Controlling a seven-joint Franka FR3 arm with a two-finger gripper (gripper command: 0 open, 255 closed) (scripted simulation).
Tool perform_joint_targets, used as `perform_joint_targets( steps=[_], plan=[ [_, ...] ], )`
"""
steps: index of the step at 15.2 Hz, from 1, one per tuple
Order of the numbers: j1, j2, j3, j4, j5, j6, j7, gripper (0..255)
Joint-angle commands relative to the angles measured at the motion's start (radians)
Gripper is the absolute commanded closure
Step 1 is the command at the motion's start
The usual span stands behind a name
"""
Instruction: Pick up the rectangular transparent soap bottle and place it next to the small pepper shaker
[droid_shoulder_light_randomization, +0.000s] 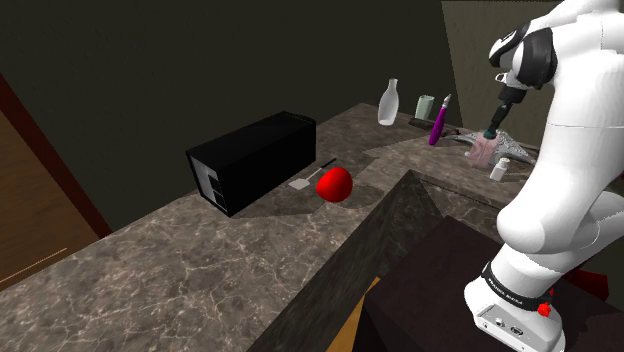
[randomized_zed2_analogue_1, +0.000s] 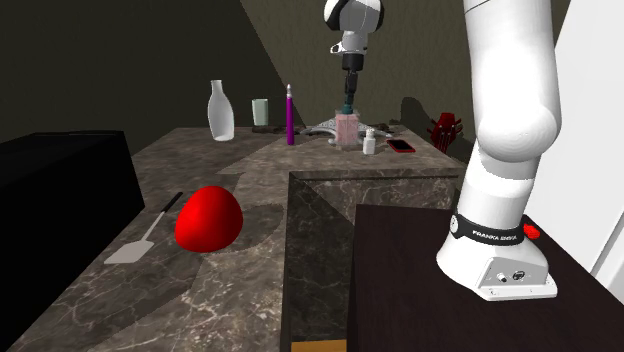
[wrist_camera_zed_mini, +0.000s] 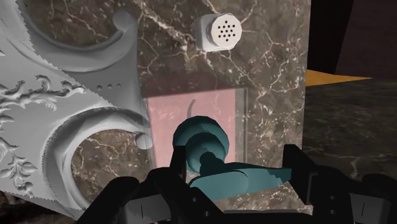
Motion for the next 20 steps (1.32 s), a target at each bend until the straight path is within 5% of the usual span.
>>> perform_joint_targets(
  steps=[1,9,10,15,20],
  plan=[
    [-0.001,0.012,0.004,-0.021,0.010,0.030,-0.008,255],
    [-0.001,0.012,0.004,-0.021,0.010,0.030,-0.008,255],
    [-0.002,0.012,0.004,-0.020,0.010,0.030,-0.008,0],
    [-0.001,0.012,0.004,-0.021,0.010,0.030,-0.008,0],
    [-0.019,0.004,-0.006,0.096,-0.005,-0.092,0.005,0]
  ],
)
